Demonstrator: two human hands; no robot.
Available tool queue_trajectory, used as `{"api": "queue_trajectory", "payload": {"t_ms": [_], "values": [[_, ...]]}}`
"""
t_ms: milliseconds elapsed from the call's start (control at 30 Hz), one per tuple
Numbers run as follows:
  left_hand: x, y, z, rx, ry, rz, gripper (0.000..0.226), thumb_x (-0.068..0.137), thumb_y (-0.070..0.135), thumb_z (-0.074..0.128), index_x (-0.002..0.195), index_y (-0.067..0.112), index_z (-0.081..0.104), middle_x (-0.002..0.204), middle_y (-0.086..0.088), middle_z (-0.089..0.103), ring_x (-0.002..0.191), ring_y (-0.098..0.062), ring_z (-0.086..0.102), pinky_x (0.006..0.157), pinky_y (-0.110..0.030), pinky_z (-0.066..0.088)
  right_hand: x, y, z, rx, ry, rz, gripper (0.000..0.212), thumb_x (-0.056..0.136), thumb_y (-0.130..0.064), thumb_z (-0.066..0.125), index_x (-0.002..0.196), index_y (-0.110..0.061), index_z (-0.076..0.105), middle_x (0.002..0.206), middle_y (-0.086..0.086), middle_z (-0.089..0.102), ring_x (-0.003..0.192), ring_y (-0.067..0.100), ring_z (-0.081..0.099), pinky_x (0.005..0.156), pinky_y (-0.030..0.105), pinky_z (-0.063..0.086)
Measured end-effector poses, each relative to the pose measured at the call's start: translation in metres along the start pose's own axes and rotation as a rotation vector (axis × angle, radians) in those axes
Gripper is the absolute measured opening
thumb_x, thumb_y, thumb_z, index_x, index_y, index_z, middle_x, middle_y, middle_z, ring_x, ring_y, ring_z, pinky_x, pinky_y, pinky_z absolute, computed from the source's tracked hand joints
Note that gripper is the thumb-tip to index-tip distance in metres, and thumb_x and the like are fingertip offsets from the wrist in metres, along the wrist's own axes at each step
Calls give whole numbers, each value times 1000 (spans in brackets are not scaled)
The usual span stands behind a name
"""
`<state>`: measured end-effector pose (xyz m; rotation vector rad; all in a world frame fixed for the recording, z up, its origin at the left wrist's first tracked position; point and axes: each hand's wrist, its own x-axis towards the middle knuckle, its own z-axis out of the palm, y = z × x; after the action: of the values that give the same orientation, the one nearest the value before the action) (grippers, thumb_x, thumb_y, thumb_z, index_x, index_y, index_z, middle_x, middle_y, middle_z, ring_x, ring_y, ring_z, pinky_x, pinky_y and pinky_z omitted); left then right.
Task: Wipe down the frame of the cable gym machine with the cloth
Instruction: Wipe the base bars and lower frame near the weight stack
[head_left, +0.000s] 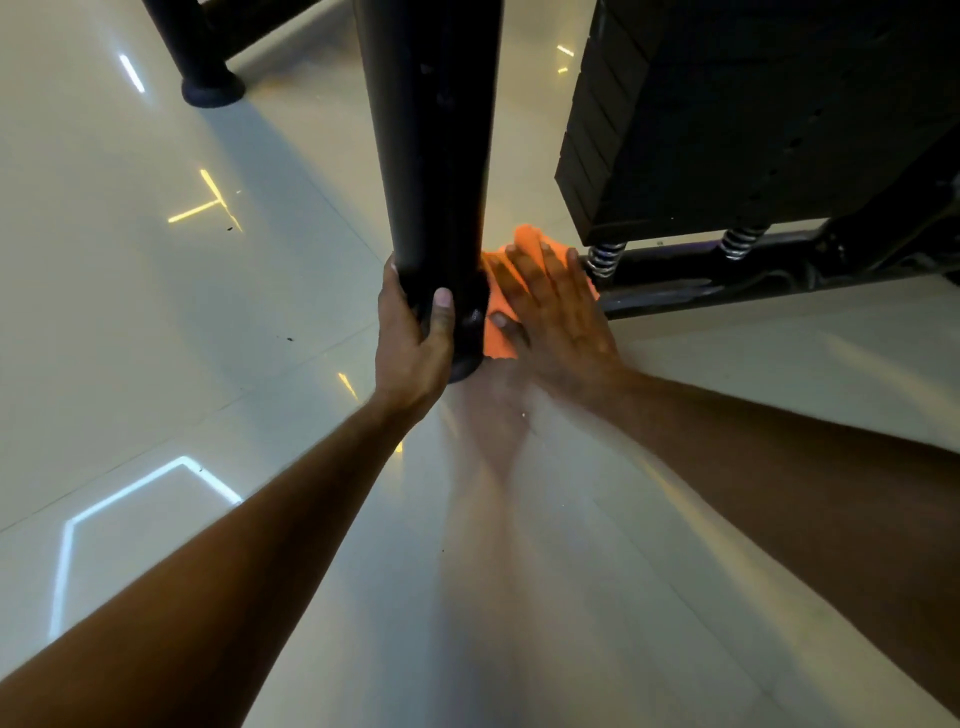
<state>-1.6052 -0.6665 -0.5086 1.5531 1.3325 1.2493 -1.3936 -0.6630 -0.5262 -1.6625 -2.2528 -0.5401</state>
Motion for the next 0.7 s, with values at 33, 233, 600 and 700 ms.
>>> {"api": "queue_trajectory", "payload": {"t_ms": [33, 233, 600, 700], "values": [[1, 0, 1, 4, 0, -1, 66, 107, 56, 49, 163, 26, 30, 151, 3, 52, 139, -14, 54, 116, -45, 51, -5, 13, 0, 2, -7, 35, 68, 116, -49, 38, 174, -19, 19, 179, 11, 22, 165, 41, 21, 136, 58, 11], [3, -4, 0, -15, 14, 14, 67, 107, 53, 51, 163, 23, 30, 152, -1, 52, 140, -16, 55, 110, -36, 55, -3, -42, -6, 139, -28, 167, 65, 117, -44, 25, 173, -12, 22, 180, 15, 17, 166, 48, 4, 133, 65, 5], [0, 1, 1, -20, -4, -1, 65, 108, 51, 51, 164, 25, 28, 153, 4, 51, 137, -11, 54, 109, -26, 52, -21, -13, 3, 50, 2, 198, 73, 114, -55, 37, 175, -19, 18, 181, 16, 9, 166, 49, 3, 134, 63, 4], [-1, 1, 5, -35, 28, 12, 65, 109, 47, 51, 164, 22, 29, 152, -3, 52, 136, -16, 58, 98, -26, 60, -3, -66, 7, 144, 4, 330, 71, 115, -55, 32, 174, -18, 18, 182, 15, 6, 166, 48, -2, 134, 63, -5]]}}
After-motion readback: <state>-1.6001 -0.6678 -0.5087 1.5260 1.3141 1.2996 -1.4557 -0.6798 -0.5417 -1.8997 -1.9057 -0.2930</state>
